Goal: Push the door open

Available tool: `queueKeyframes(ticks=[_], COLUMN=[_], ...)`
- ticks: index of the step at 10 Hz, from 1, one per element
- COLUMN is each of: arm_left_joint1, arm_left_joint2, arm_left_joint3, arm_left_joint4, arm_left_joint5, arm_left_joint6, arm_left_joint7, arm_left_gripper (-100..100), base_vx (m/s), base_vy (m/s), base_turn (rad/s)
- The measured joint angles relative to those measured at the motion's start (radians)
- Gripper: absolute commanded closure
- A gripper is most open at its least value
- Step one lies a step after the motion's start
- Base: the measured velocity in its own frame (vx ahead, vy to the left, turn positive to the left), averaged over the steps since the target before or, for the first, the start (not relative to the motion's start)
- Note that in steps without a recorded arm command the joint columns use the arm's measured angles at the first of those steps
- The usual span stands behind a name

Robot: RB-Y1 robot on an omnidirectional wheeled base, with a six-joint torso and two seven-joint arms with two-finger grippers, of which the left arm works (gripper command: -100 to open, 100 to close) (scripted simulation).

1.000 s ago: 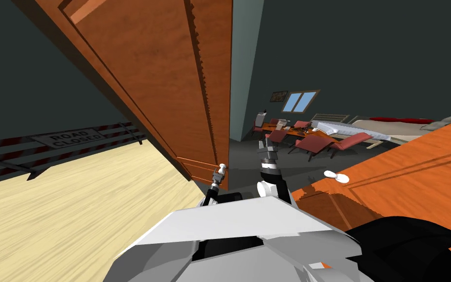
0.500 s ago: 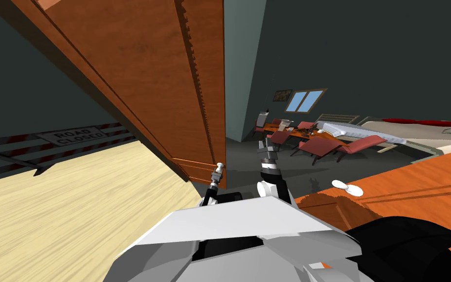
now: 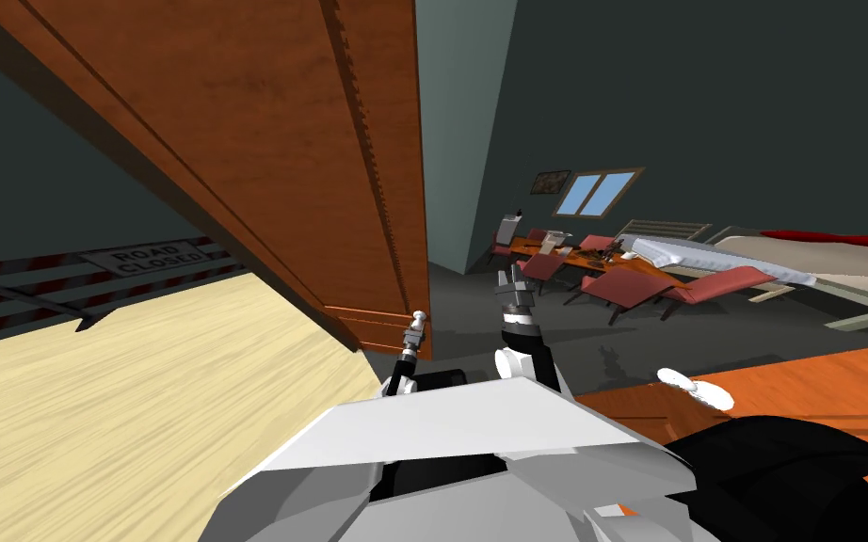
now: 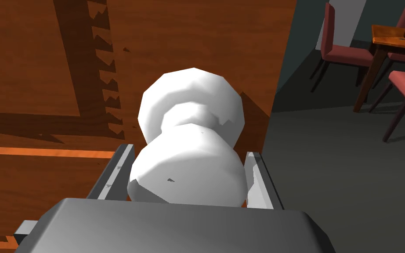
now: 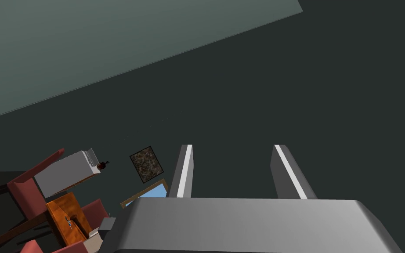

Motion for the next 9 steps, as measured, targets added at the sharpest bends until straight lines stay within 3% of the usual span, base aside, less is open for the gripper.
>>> queueKeyframes(ticks=[2, 4, 5, 7, 9], arm_left_joint1=[0.018, -0.023, -0.015, -0.005, -0.01], arm_left_joint2=[0.017, 0.016, 0.023, 0.02, 0.005], arm_left_joint3=[0.012, 0.036, 0.041, 0.06, 0.085], arm_left_joint4=[-0.019, 0.052, 0.027, 0.007, 0.025], arm_left_joint5=[0.006, 0.018, 0.021, 0.029, 0.04], arm_left_joint6=[0.01, -0.026, -0.018, -0.009, -0.025], arm_left_joint7=[-0.012, -0.009, -0.012, -0.026, -0.034], arm_left_gripper=[100, 100, 100, 100, 100], base_vx=[0.151, 0.16, 0.14, 0.164, 0.161], base_vy=[-0.135, -0.107, -0.087, -0.125, -0.132], base_turn=[0.066, 0.034, 0.086, 0.044, 0.094])
